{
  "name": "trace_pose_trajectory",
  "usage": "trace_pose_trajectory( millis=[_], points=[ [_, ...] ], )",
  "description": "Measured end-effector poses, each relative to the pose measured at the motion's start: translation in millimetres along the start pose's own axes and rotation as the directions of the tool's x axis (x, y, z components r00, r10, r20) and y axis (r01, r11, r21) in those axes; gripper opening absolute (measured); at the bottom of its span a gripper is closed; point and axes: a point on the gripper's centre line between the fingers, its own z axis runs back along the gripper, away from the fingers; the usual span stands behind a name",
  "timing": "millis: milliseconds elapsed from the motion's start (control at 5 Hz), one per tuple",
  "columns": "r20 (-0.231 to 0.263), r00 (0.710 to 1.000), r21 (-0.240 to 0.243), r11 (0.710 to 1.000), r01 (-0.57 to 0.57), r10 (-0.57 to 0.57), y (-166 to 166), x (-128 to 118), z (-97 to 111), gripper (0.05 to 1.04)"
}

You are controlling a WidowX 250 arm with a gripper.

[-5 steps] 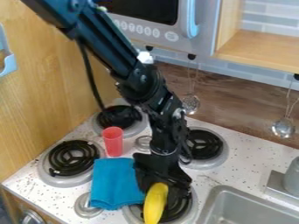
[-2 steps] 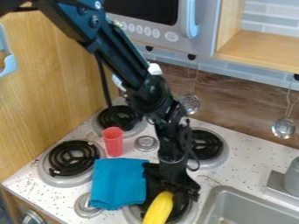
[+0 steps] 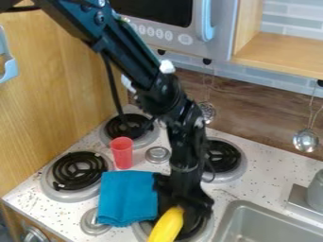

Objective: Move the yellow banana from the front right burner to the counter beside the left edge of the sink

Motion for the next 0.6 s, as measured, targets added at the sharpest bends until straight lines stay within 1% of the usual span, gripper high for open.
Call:
trace_pose_trajectory(
  millis=[200,400,600],
  points=[
    [-0.006,0.999,0.006,0.999,0.033,-0.033,-9.9,30.0,3.2,0.593],
    [-0.022,0.997,0.010,0.997,0.076,-0.076,-30.0,66.9,-0.1,0.594],
    [-0.020,0.998,-0.013,0.998,0.064,-0.064,-38.0,97.9,-1.7,0.594]
  ],
)
